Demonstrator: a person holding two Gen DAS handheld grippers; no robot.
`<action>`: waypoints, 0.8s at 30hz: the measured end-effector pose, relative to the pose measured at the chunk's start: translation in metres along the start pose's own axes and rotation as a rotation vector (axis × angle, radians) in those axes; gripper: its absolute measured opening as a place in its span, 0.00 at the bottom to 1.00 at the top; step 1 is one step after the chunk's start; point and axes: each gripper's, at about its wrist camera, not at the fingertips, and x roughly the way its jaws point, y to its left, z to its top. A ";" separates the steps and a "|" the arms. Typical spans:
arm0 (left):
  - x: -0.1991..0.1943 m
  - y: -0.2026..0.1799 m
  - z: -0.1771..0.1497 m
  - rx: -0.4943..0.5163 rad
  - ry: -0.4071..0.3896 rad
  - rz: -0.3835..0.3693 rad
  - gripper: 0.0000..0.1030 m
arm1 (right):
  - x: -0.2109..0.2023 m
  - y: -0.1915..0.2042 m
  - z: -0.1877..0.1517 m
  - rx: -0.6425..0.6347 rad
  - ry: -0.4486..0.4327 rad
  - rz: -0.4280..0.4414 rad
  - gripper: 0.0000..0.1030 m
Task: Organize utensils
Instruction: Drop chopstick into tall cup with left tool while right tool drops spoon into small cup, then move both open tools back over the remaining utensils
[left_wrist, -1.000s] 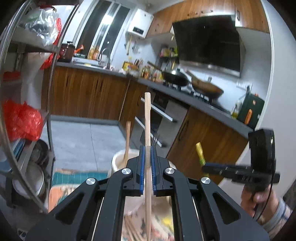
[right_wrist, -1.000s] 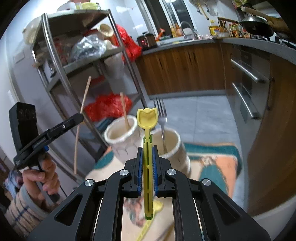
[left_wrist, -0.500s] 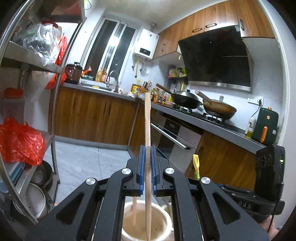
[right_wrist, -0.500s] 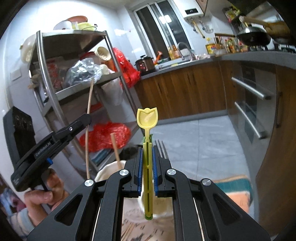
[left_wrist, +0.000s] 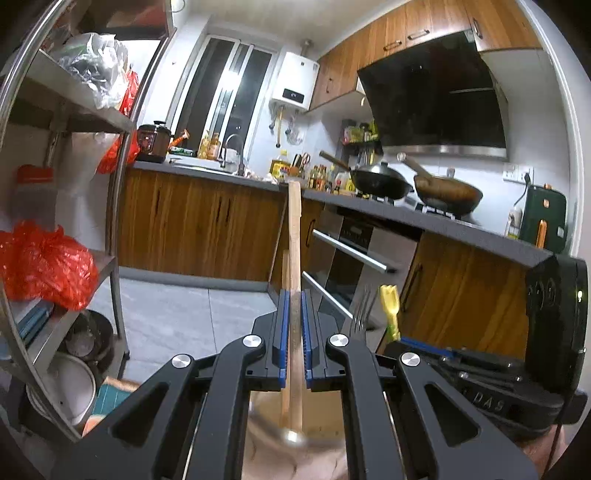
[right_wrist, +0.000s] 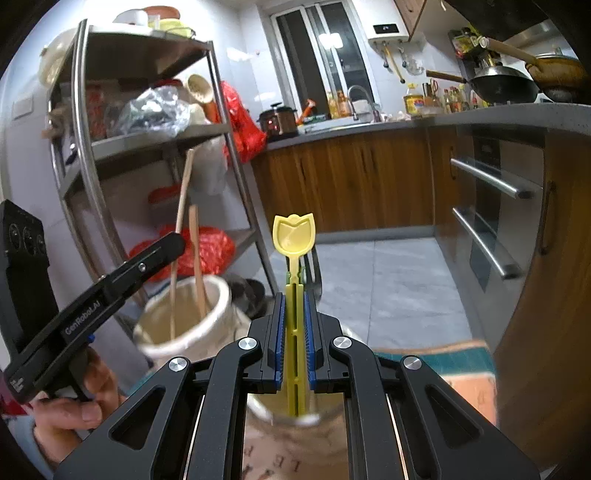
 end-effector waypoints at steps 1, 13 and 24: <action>-0.001 0.001 -0.004 -0.003 0.006 0.002 0.06 | -0.001 0.001 -0.003 -0.007 0.008 -0.006 0.10; -0.009 -0.001 -0.008 0.035 0.113 0.051 0.08 | -0.002 0.010 -0.020 -0.053 0.109 -0.071 0.11; -0.053 -0.012 -0.010 0.112 0.068 0.064 0.56 | -0.033 0.021 -0.024 -0.106 0.091 -0.068 0.30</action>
